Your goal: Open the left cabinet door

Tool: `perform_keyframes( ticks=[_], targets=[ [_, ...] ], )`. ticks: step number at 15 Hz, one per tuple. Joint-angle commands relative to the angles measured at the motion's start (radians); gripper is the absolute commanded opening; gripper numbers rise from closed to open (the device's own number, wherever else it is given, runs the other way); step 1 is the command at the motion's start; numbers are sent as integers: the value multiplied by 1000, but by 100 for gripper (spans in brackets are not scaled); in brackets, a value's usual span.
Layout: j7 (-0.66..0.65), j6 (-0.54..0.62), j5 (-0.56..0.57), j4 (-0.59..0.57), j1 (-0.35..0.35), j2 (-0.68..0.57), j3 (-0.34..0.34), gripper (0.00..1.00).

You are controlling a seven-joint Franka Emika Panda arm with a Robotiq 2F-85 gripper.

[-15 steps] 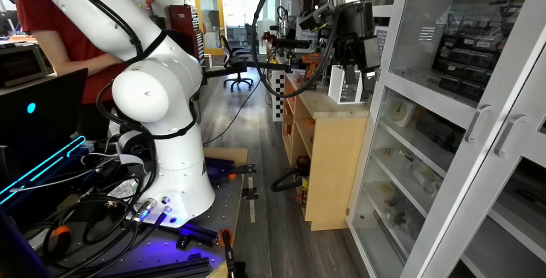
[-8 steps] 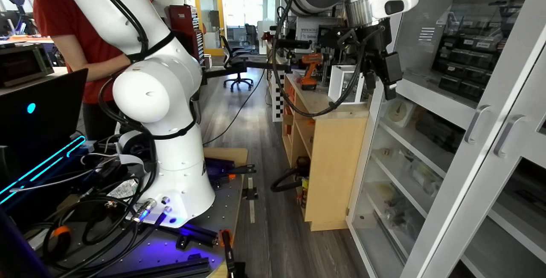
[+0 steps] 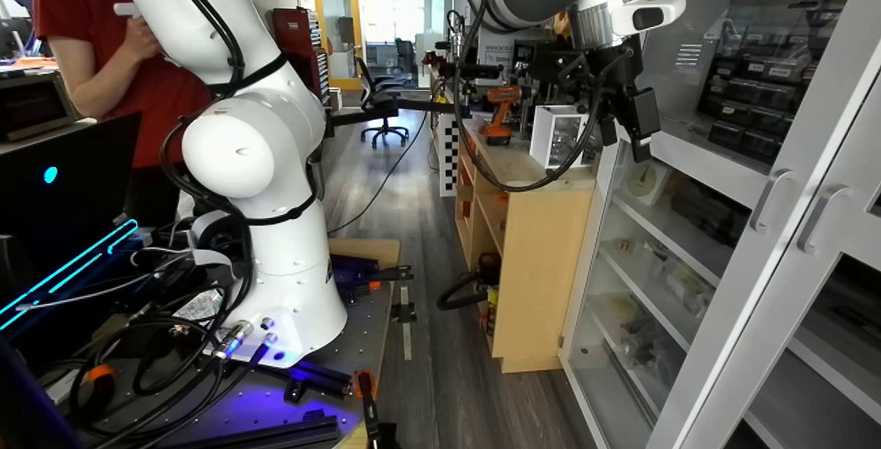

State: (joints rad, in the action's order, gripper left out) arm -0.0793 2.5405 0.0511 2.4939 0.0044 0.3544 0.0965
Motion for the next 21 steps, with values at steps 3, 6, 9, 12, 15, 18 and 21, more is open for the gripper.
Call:
perform_keyframes(
  ticks=[3, 6, 9, 12, 15, 18, 21],
  targets=[
    [4, 13, 2, -5, 10, -13, -10, 100],
    [2, 40, 7, -16, 7, -40, -9, 100],
    [11, 80, 6, -36, 10, -85, -10, 100],
    [13, 118, 10, -70, 9, -142, -9, 100],
    [16, 159, 10, -119, 10, -214, -12, 100],
    [16, 185, 10, -173, 11, -283, -15, 100],
    [16, 205, 11, -232, 13, -348, -18, 100]
  ],
)
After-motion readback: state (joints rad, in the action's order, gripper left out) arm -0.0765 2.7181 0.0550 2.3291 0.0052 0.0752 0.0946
